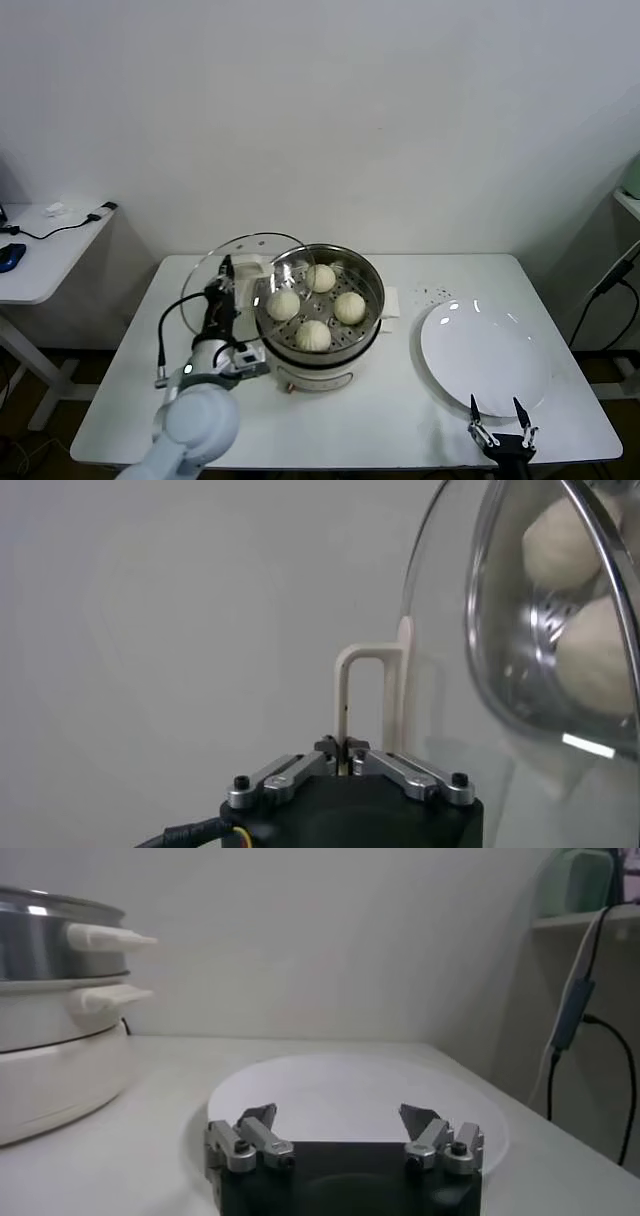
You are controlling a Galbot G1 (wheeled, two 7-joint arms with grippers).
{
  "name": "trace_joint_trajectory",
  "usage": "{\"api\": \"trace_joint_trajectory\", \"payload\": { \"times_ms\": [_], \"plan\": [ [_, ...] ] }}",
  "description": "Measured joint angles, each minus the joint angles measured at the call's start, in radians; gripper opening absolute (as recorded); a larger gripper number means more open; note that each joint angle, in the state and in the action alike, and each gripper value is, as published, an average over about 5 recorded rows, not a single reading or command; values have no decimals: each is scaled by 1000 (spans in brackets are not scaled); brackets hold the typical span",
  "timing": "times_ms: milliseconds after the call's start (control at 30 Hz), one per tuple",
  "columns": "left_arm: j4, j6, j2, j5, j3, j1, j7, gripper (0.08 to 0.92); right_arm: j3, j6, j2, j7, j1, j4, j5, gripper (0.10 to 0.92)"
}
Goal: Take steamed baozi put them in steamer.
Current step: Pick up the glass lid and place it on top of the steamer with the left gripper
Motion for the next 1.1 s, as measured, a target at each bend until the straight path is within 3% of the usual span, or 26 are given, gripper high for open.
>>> {"api": "trace_joint_trajectory", "payload": {
  "times_ms": [700, 1100],
  "plan": [
    [120, 23, -254, 233, 203, -73, 30, 136, 12, 23, -1, 15, 6, -32, -2, 823],
    [191, 10, -311, 296, 222, -89, 11, 136, 11, 40, 0, 23, 1, -44, -3, 823]
  ]
}}
